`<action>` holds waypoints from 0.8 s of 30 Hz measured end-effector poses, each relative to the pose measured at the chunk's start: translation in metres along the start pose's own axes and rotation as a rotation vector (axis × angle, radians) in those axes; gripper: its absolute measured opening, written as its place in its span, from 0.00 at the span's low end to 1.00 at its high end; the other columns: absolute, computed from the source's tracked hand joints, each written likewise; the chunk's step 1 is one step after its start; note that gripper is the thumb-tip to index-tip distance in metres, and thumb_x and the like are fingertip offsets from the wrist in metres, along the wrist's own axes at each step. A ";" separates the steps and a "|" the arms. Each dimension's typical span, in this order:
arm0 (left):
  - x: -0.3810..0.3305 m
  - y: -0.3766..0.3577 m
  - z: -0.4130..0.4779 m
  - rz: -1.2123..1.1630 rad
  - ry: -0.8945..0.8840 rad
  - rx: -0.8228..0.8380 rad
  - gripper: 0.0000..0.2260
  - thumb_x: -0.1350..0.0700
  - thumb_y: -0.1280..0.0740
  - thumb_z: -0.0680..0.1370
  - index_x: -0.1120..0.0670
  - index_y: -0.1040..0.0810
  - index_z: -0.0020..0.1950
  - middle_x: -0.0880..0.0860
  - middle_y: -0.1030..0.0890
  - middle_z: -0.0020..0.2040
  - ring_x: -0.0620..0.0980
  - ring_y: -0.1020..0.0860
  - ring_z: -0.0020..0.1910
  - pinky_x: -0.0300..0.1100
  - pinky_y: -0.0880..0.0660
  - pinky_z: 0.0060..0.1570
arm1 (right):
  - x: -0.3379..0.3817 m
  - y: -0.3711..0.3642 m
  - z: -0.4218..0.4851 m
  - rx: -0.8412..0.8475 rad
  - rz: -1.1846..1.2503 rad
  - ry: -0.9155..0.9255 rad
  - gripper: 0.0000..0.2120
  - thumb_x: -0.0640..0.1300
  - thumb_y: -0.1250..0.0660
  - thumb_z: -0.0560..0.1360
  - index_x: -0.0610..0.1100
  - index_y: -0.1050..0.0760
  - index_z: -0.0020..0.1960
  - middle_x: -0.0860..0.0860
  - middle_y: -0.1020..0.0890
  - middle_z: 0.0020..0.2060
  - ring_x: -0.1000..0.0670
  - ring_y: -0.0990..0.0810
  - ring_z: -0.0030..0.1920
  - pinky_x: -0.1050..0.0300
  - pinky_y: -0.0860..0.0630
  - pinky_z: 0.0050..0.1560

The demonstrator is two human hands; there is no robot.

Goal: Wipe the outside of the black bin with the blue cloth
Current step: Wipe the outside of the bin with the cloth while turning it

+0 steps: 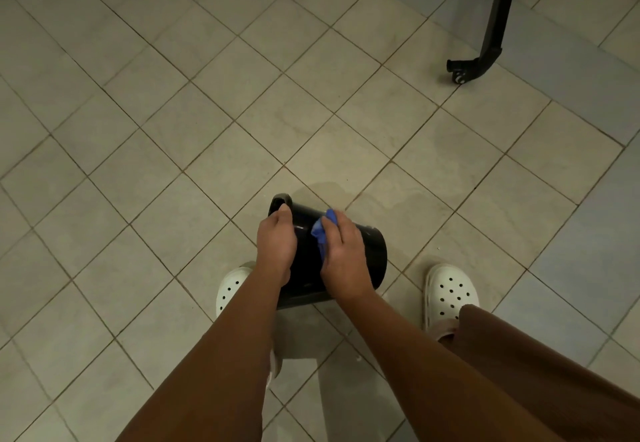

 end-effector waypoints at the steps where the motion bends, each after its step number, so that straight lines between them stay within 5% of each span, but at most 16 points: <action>1: 0.001 0.001 0.001 -0.002 0.009 -0.003 0.17 0.50 0.45 0.84 0.58 0.21 0.55 0.59 0.19 0.46 0.57 0.20 0.46 0.46 0.24 0.42 | 0.003 -0.003 -0.008 0.001 -0.037 0.011 0.35 0.38 0.27 0.67 0.42 0.37 0.71 0.43 0.36 0.71 0.41 0.37 0.72 0.46 0.44 0.73; 4: 0.000 0.002 0.002 -0.015 0.014 0.000 0.18 0.50 0.45 0.84 0.59 0.19 0.55 0.61 0.18 0.49 0.59 0.19 0.50 0.51 0.22 0.51 | 0.017 -0.010 -0.017 -0.004 -0.085 0.174 0.37 0.38 0.25 0.65 0.39 0.35 0.70 0.39 0.34 0.71 0.39 0.37 0.72 0.39 0.38 0.69; 7: -0.002 -0.001 -0.001 -0.012 -0.034 0.011 0.19 0.52 0.46 0.84 0.61 0.19 0.49 0.63 0.18 0.46 0.58 0.20 0.47 0.49 0.23 0.49 | 0.020 0.001 0.003 -0.025 0.011 0.238 0.29 0.37 0.31 0.71 0.38 0.35 0.70 0.40 0.33 0.70 0.40 0.37 0.72 0.40 0.39 0.71; 13: -0.001 -0.001 -0.001 0.008 -0.070 0.017 0.18 0.51 0.45 0.84 0.60 0.20 0.49 0.63 0.18 0.49 0.64 0.20 0.53 0.60 0.23 0.57 | 0.009 0.004 0.018 -0.052 0.135 -0.014 0.24 0.36 0.33 0.71 0.43 0.31 0.66 0.44 0.30 0.66 0.44 0.31 0.66 0.46 0.36 0.70; 19: -0.001 -0.002 -0.002 -0.009 -0.108 0.072 0.15 0.51 0.45 0.85 0.49 0.20 0.50 0.55 0.17 0.50 0.53 0.19 0.53 0.52 0.24 0.61 | 0.028 -0.005 0.001 -0.099 0.024 0.174 0.30 0.39 0.30 0.70 0.40 0.36 0.70 0.41 0.33 0.70 0.42 0.38 0.72 0.42 0.40 0.71; 24: -0.003 -0.005 -0.005 0.020 -0.182 0.101 0.14 0.53 0.44 0.84 0.52 0.19 0.49 0.57 0.17 0.49 0.58 0.20 0.53 0.56 0.25 0.61 | 0.012 0.007 0.026 -0.054 0.178 0.131 0.24 0.35 0.33 0.72 0.41 0.32 0.67 0.43 0.30 0.67 0.44 0.33 0.68 0.47 0.36 0.70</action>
Point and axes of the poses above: each hand's wrist, its own z-axis towards the middle knuckle, its own y-axis out of the back of the hand, x = y × z, the point moved 4 cm from there along z, towards the middle knuckle
